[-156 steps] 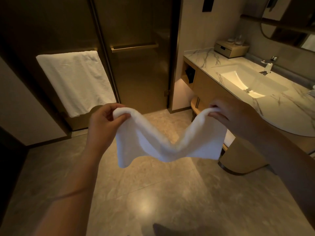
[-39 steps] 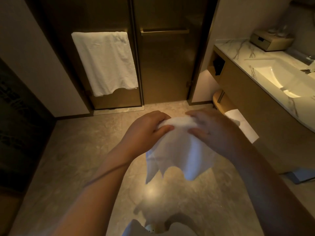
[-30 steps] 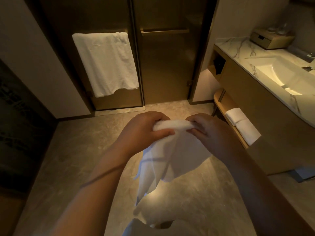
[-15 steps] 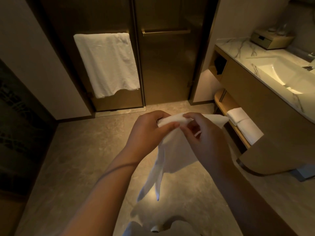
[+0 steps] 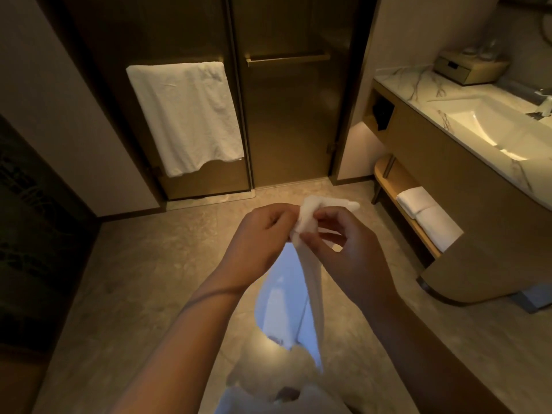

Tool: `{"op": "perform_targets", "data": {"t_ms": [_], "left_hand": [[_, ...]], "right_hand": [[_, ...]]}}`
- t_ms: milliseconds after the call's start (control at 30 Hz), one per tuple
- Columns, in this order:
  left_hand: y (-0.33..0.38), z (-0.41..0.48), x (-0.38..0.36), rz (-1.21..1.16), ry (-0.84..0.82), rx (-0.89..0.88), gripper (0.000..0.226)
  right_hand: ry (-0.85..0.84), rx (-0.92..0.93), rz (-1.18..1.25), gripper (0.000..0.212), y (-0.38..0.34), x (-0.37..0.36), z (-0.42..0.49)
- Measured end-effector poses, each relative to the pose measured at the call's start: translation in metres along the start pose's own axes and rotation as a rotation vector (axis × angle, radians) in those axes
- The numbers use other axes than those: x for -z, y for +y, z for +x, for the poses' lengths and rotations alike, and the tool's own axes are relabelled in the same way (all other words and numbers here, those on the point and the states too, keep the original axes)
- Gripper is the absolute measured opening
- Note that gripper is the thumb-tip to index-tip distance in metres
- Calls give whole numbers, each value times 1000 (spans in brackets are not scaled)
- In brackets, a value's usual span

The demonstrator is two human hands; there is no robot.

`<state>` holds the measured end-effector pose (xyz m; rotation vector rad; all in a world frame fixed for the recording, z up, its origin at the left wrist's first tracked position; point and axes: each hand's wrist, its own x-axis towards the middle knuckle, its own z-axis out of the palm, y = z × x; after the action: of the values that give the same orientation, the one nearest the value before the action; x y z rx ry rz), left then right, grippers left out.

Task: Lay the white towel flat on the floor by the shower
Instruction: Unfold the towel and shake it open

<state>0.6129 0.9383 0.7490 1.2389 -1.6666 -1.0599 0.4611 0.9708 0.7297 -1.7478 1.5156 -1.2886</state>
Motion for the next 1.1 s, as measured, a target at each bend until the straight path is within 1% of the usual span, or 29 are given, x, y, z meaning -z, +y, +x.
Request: {"op": "perform_targets", "data": {"t_ms": [67, 167, 333, 433, 500, 667, 833, 1100], "left_hand": [[0, -3, 1, -67, -17, 13, 35], [-1, -5, 2, -18, -31, 2, 31], [-5, -1, 3, 52, -11, 42, 25], [-7, -1, 5, 73, -12, 29, 25], [-9, 0, 6, 85, -12, 22, 27], [-12, 1, 7, 80, 0, -9, 28], [-17, 1, 10, 65, 31, -15, 27], [-30, 3, 20, 174, 111, -63, 27]], "right_hand": [[-16, -7, -16, 46, -2, -2, 0], [3, -24, -14, 49, -2, -6, 0], [-22, -19, -94, 40, 0, -9, 3], [5, 18, -162, 25, 2, -13, 2], [34, 21, -166, 19, 2, -15, 2], [49, -19, -113, 29, 0, -24, 3], [105, -22, -168, 20, 5, -30, 6], [72, 44, -255, 17, 12, -21, 14]]}}
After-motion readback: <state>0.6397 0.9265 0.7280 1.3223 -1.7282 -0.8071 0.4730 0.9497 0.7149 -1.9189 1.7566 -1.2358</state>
